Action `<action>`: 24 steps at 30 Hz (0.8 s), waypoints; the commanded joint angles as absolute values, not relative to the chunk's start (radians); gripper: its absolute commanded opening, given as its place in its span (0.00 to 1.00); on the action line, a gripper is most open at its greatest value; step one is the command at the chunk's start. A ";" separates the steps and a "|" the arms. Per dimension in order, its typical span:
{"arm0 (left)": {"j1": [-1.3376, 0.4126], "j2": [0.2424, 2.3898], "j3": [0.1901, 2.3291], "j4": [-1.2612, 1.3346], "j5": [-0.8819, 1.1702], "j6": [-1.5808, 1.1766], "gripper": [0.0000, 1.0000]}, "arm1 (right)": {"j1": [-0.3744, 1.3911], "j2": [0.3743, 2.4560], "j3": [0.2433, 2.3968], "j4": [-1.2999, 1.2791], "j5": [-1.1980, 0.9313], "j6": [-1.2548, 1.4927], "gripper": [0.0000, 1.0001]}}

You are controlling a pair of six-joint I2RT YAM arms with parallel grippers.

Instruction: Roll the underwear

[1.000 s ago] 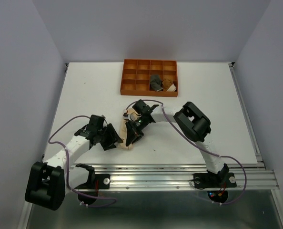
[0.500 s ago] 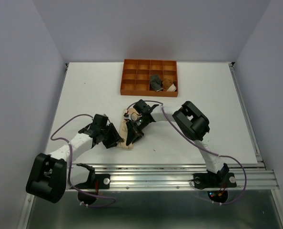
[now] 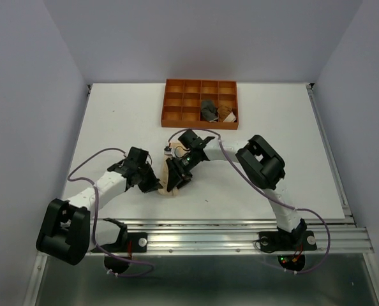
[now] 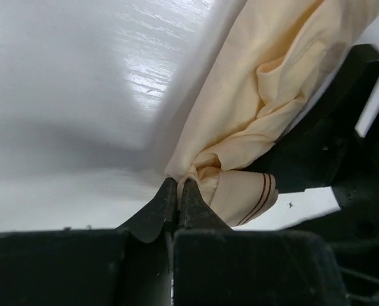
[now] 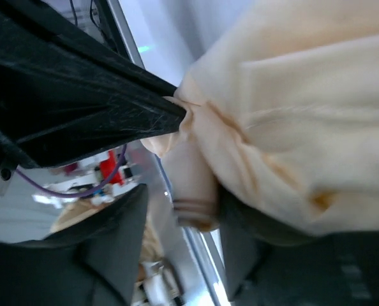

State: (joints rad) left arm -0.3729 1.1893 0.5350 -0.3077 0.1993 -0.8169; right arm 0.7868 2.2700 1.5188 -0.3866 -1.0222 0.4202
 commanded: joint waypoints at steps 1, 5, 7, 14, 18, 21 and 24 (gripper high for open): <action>-0.373 1.213 0.620 -0.484 0.136 -0.805 0.00 | 0.778 2.143 1.505 -0.370 -0.842 0.236 0.60; -0.373 1.302 0.612 -0.494 0.221 -0.801 0.00 | 0.788 2.002 1.386 -0.234 -0.793 0.155 0.65; -0.373 1.327 0.603 -0.479 0.256 -0.798 0.00 | 0.788 1.955 1.344 -0.195 -0.778 0.140 0.66; -0.373 1.313 0.615 -0.443 0.318 -0.793 0.00 | 0.894 1.737 1.114 -0.037 -0.585 -0.102 0.68; -0.373 1.278 0.667 -0.495 0.290 -0.762 0.00 | 1.009 1.669 1.091 -0.043 -0.497 -0.306 0.72; -0.373 1.266 0.702 -0.517 0.287 -0.732 0.00 | 1.049 1.663 1.089 -0.022 -0.460 -0.354 0.73; -0.373 1.252 0.713 -0.538 0.273 -0.726 0.00 | 1.097 1.661 1.092 -0.012 -0.424 -0.382 0.73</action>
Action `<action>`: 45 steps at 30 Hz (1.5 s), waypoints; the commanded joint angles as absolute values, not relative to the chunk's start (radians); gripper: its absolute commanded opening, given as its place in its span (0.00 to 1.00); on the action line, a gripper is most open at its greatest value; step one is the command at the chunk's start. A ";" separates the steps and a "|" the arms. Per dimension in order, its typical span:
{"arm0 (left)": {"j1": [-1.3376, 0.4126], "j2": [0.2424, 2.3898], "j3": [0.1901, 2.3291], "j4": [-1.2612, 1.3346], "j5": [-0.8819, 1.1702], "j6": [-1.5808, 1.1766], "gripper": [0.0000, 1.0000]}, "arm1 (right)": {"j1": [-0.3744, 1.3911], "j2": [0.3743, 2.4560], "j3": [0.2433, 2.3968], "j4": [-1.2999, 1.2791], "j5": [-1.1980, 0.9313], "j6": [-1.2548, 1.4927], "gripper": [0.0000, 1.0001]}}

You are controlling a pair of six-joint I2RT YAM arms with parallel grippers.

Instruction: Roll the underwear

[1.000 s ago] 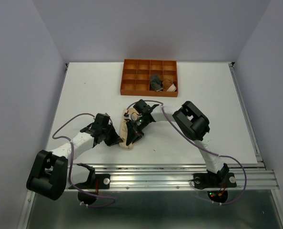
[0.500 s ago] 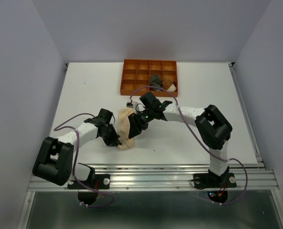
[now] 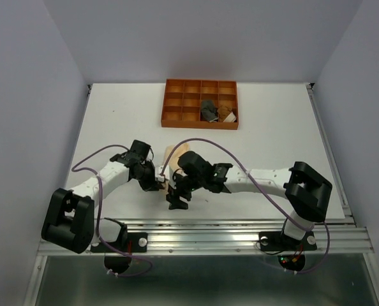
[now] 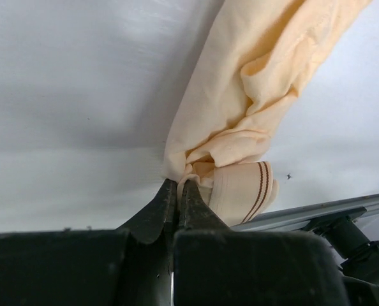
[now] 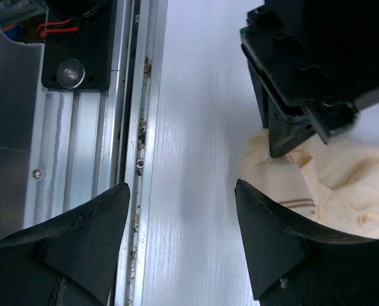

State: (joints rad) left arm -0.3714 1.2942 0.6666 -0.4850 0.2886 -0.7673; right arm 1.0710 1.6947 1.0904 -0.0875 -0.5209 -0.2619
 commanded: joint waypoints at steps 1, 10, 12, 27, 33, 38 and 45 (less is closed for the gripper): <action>-0.373 1.249 0.713 -0.543 0.272 -0.726 0.00 | 1.110 1.664 1.098 -0.012 -0.405 -0.387 0.73; -0.373 1.259 0.710 -0.560 0.282 -0.709 0.00 | 1.192 1.764 1.144 -0.029 -0.154 -0.436 0.72; -0.373 1.264 0.709 -0.563 0.287 -0.712 0.00 | 1.204 1.775 1.137 -0.017 -0.129 -0.445 0.72; -0.373 1.325 0.710 -0.563 0.341 -0.729 0.00 | 1.213 1.858 1.134 -0.022 -0.077 -0.420 0.60; -0.371 1.322 0.687 -0.529 0.386 -0.732 0.00 | 1.213 1.891 1.121 -0.026 -0.026 -0.403 0.55; -0.370 1.319 0.680 -0.528 0.391 -0.733 0.00 | 1.213 1.910 1.105 -0.020 -0.005 -0.387 0.30; -0.368 1.296 0.696 -0.541 0.356 -0.746 0.29 | 1.213 1.896 1.066 -0.028 0.060 -0.322 0.01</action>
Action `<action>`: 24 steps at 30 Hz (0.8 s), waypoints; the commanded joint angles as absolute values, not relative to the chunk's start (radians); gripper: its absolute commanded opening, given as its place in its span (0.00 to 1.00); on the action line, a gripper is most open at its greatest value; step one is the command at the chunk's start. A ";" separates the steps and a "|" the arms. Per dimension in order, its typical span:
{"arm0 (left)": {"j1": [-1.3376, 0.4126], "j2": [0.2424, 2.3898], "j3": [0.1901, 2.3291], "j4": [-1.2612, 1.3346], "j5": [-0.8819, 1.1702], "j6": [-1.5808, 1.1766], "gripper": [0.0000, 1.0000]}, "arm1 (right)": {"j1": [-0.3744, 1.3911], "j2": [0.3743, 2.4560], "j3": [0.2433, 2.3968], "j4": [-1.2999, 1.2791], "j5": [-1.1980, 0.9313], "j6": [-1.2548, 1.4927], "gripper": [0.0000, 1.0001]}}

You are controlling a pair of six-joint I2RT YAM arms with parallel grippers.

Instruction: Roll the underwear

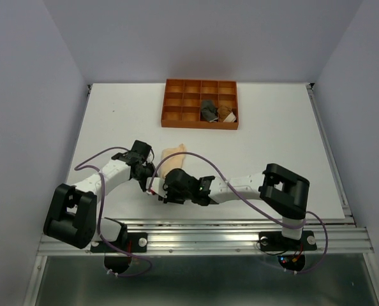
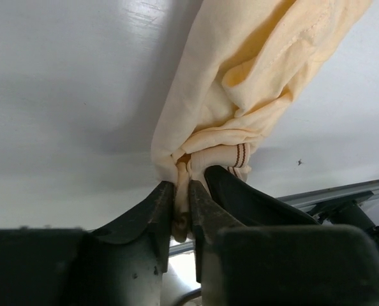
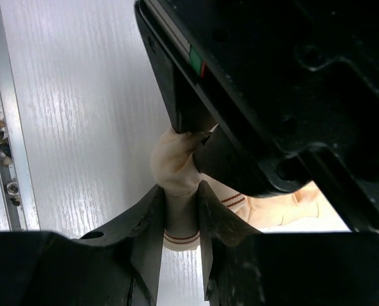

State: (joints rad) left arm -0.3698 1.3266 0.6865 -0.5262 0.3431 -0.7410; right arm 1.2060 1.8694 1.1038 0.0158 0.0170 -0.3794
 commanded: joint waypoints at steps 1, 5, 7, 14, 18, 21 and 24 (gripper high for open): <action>-0.368 1.293 0.703 -0.554 0.344 -0.744 0.34 | 1.213 1.890 1.068 -0.029 0.037 -0.299 0.01; -0.367 1.276 0.733 -0.604 0.218 -0.758 0.47 | 1.169 1.841 1.069 -0.041 -0.115 -0.207 0.01; -0.364 1.258 0.749 -0.626 0.177 -0.768 0.49 | 1.140 1.818 1.072 -0.046 -0.214 -0.149 0.01; -0.336 1.209 0.729 -0.635 0.097 -0.818 0.54 | 1.036 1.865 1.169 -0.221 -0.380 -0.066 0.01; -0.334 1.171 0.684 -0.580 0.124 -0.828 0.54 | 0.973 1.904 1.207 -0.249 -0.532 -0.002 0.01; -0.336 1.144 0.664 -0.536 0.162 -0.816 0.55 | 0.919 1.954 1.236 -0.255 -0.621 0.050 0.01; -0.339 1.094 0.618 -0.430 0.256 -0.796 0.56 | 0.856 2.018 1.285 -0.268 -0.756 0.115 0.01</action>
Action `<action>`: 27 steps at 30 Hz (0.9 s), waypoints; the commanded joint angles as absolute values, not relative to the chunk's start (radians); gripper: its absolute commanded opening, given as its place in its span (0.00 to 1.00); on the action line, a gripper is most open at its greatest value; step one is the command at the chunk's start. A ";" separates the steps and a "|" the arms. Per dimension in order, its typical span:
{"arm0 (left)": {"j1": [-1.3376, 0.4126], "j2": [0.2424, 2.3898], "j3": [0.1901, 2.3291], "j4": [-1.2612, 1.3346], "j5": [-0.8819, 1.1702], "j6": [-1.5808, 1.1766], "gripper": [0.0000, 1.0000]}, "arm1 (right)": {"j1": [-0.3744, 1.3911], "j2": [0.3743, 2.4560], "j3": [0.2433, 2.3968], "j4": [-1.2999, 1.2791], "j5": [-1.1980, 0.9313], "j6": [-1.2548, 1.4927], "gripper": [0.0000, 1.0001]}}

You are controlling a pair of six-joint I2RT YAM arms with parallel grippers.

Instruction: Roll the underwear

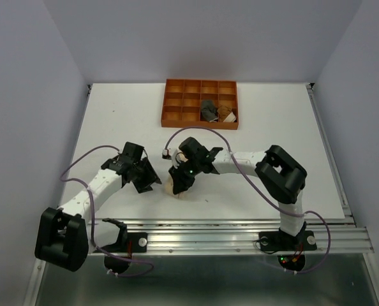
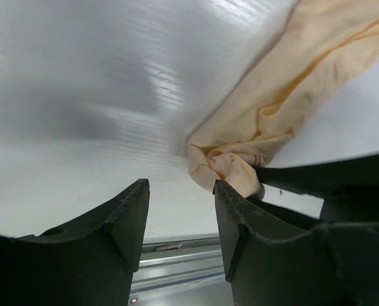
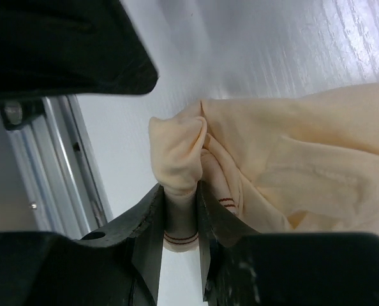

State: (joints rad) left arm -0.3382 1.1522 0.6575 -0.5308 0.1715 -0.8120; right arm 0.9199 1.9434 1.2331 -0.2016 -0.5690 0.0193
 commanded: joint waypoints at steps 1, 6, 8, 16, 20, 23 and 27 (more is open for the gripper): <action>-0.342 1.069 0.595 -0.390 0.268 -0.793 0.57 | 0.844 2.032 1.292 -0.268 -0.811 0.141 0.01; -0.356 1.037 0.554 -0.322 0.316 -0.775 0.59 | 0.792 2.082 1.308 -0.272 -0.862 0.179 0.01; -0.359 1.049 0.535 -0.293 0.337 -0.772 0.59 | 0.773 2.111 1.312 -0.270 -0.908 0.211 0.01; -0.361 1.120 0.492 -0.169 0.410 -0.752 0.60 | 0.739 2.183 1.315 -0.265 -0.946 0.233 0.01; -0.360 1.147 0.483 -0.141 0.417 -0.746 0.60 | 0.730 2.192 1.318 -0.265 -0.931 0.241 0.01; -0.364 1.158 0.469 -0.115 0.436 -0.739 0.60 | 0.719 2.203 1.319 -0.267 -0.922 0.252 0.01; -0.365 1.175 0.448 -0.092 0.442 -0.741 0.60 | 0.719 2.210 1.321 -0.267 -0.911 0.259 0.01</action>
